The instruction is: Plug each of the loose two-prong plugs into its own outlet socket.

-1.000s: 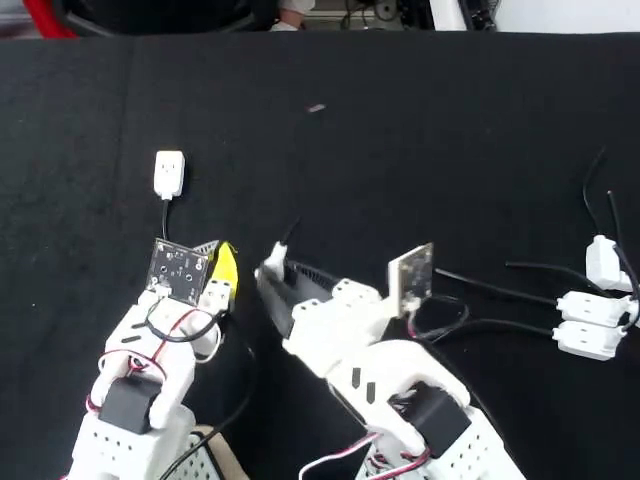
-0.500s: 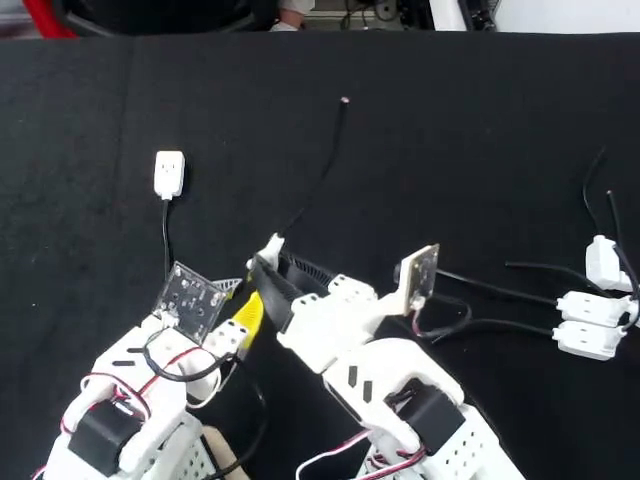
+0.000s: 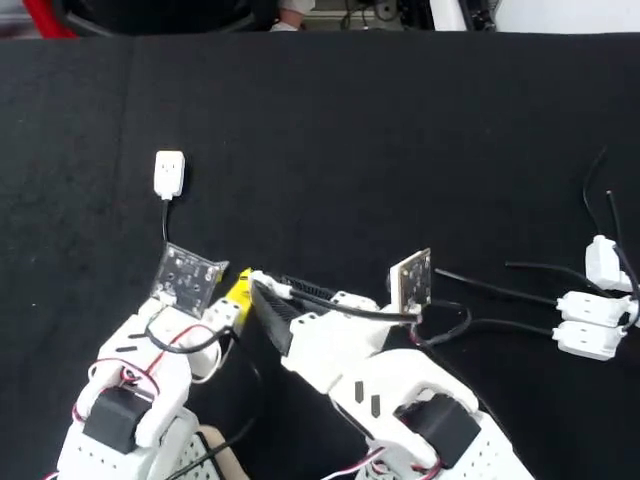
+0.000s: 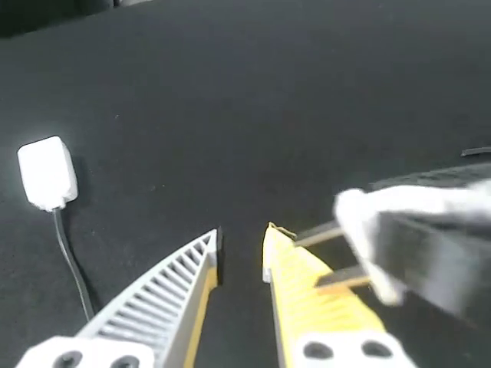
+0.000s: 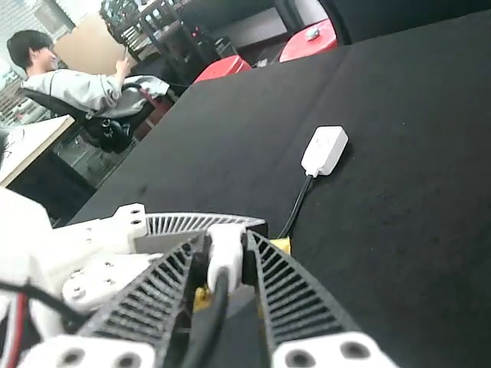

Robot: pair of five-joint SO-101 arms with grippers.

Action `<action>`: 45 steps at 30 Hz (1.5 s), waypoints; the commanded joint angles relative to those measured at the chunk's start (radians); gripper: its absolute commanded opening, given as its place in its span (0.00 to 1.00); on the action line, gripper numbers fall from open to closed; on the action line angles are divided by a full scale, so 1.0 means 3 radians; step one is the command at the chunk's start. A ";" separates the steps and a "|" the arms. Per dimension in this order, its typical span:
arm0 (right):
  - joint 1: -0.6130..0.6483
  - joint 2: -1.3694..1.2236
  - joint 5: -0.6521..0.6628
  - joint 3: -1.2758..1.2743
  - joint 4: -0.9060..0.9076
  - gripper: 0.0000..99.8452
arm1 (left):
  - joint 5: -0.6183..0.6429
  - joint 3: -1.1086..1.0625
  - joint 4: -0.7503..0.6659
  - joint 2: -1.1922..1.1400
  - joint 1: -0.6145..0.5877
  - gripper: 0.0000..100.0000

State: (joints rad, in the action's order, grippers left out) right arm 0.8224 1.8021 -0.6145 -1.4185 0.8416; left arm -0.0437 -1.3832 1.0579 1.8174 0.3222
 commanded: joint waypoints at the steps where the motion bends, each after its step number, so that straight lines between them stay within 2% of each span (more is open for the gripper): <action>1: 0.0138 0.0519 0.0056 0.0141 0.0077 0.01 | 0.0005 0.0013 -0.0230 0.0031 -0.0125 0.11; 8: 0.0220 0.0519 0.0113 0.0120 0.0082 0.01 | 0.0005 0.0018 -0.0240 0.0031 -0.0136 0.11; 17: 0.0118 0.0325 0.0557 0.0371 0.0363 0.01 | 0.0000 0.0013 -0.0215 0.0031 -0.0187 0.11; 20: -0.0128 -0.0120 0.0747 0.0580 0.0317 0.01 | 0.0005 0.0095 -0.0215 0.0031 -0.0504 0.11; 25: -0.0440 -0.1031 0.0926 0.0616 -0.0051 0.01 | 0.0036 0.0627 0.0153 0.0031 -0.1220 0.11; 29: -0.0987 -0.1598 0.1478 0.0749 -0.0292 0.01 | 0.0061 0.0867 0.0148 -0.0061 -0.1343 0.11; 32: -0.1289 -0.1890 0.1897 0.0785 -0.0322 0.01 | 0.0056 0.1112 0.0072 -0.0547 -0.1353 0.11; 37: -0.1453 -0.2376 0.2670 0.0944 -0.0297 0.01 | 0.0077 0.1701 -0.0118 -0.1959 -0.1348 0.11; 42: -0.1729 -0.2892 0.2711 0.1199 -0.0307 0.01 | 0.0046 0.2115 -0.0414 -0.3248 -0.1383 0.11; 45: -0.1851 -0.3230 0.2711 0.1358 -0.0312 0.01 | 0.0046 0.2309 -0.0680 -0.3800 -0.1568 0.11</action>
State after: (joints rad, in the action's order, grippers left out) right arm 0.3053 0.9091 0.1910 -1.1055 0.7695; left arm -0.0315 -0.8094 0.9536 0.8968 -0.0875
